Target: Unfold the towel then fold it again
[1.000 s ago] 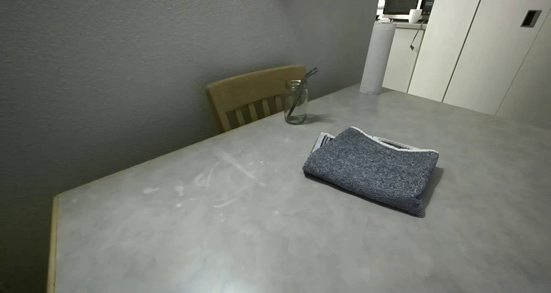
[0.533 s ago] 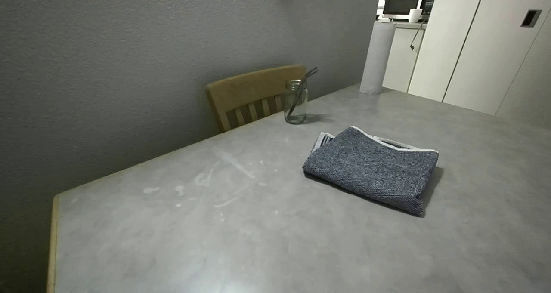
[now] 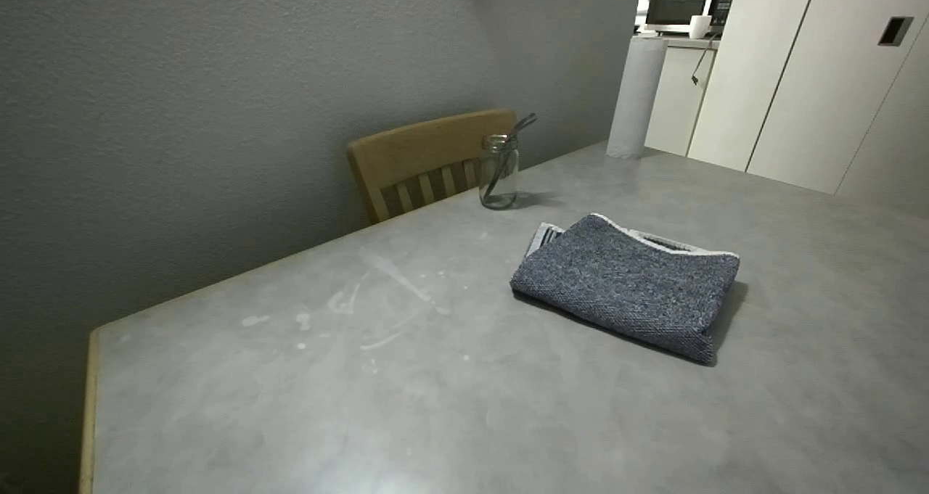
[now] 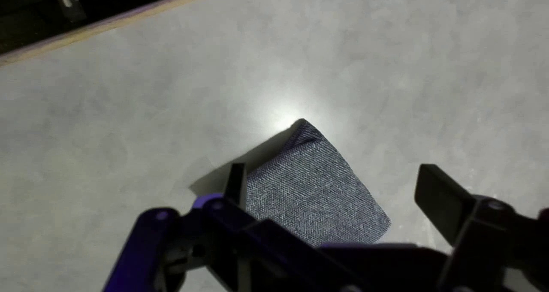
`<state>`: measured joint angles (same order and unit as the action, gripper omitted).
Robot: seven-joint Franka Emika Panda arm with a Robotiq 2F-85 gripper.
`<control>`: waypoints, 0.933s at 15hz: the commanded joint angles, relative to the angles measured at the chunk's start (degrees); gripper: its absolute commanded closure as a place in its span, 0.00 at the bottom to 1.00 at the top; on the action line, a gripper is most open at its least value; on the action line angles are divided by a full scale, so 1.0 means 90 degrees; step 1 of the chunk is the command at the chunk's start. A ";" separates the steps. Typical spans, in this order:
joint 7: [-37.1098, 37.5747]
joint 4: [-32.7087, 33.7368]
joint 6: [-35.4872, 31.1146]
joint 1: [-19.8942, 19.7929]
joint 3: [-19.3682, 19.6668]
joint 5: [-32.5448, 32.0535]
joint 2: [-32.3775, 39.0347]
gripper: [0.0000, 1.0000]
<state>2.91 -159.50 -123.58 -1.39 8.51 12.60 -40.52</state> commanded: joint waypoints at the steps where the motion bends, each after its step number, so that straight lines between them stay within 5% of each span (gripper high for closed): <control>1: -0.0355 0.0015 -0.0821 0.0275 0.0289 0.1026 0.0902 0.00; 8: -0.1460 0.0700 -0.0911 0.0541 0.0799 0.3021 0.2902 0.00; 11: -0.1740 0.1210 -0.0481 0.0351 0.0587 0.2938 0.3548 0.00; 12: -0.1548 0.0742 -0.0769 0.0212 0.0453 0.2894 0.3021 0.00; 14: -0.1578 0.1026 -0.0667 0.0197 0.0391 0.2879 0.3377 0.00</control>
<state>-11.02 -150.30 -129.96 3.05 14.65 38.11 -10.15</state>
